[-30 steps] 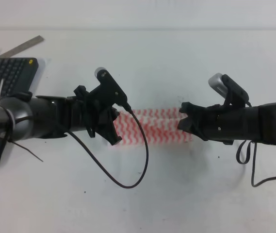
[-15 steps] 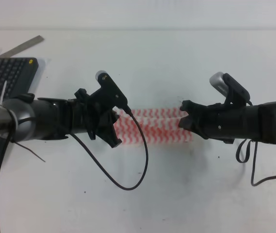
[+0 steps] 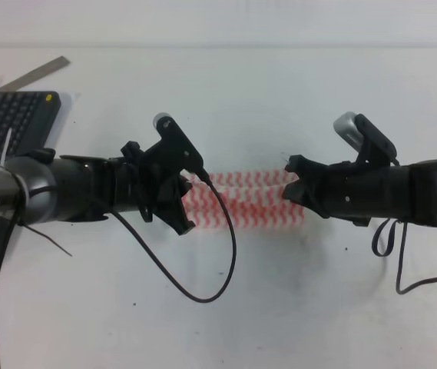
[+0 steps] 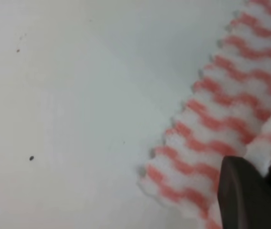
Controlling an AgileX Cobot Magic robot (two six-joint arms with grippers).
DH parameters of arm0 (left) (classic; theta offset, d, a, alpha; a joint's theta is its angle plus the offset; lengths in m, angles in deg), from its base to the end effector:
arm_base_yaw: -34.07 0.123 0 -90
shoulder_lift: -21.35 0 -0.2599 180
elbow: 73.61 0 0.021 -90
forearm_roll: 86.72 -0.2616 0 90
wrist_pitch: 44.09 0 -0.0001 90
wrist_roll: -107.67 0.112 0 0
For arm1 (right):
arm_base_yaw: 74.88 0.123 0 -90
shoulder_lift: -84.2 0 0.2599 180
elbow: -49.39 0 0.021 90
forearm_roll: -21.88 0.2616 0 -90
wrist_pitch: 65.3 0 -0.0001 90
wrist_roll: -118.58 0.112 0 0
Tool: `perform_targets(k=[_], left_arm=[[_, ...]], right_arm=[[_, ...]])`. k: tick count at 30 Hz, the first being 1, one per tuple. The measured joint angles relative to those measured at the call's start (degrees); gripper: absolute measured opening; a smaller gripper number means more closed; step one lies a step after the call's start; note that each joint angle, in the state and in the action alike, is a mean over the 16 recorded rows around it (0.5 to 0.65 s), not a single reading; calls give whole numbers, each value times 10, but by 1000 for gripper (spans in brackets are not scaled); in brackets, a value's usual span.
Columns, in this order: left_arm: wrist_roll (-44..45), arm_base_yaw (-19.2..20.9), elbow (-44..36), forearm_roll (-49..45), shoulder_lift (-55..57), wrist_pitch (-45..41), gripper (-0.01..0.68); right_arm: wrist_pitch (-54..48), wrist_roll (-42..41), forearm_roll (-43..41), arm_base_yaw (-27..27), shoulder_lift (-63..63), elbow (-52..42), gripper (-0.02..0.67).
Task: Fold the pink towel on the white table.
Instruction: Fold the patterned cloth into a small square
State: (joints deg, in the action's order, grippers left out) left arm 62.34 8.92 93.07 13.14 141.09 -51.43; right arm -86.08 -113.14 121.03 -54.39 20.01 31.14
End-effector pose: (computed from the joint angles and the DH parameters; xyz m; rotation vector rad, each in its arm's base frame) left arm 0.3716 -0.1902 0.1114 1.2006 1.9546 -0.0587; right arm 0.3566 0.1752 0.1219 0.3835 2.4139 0.9948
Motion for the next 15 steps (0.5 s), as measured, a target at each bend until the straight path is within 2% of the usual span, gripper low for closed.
perform_targets(k=[15], left_arm=[[1,1,30,0,9,12,-1]], right_arm=[[-13,-18,8,0,32,26,89]])
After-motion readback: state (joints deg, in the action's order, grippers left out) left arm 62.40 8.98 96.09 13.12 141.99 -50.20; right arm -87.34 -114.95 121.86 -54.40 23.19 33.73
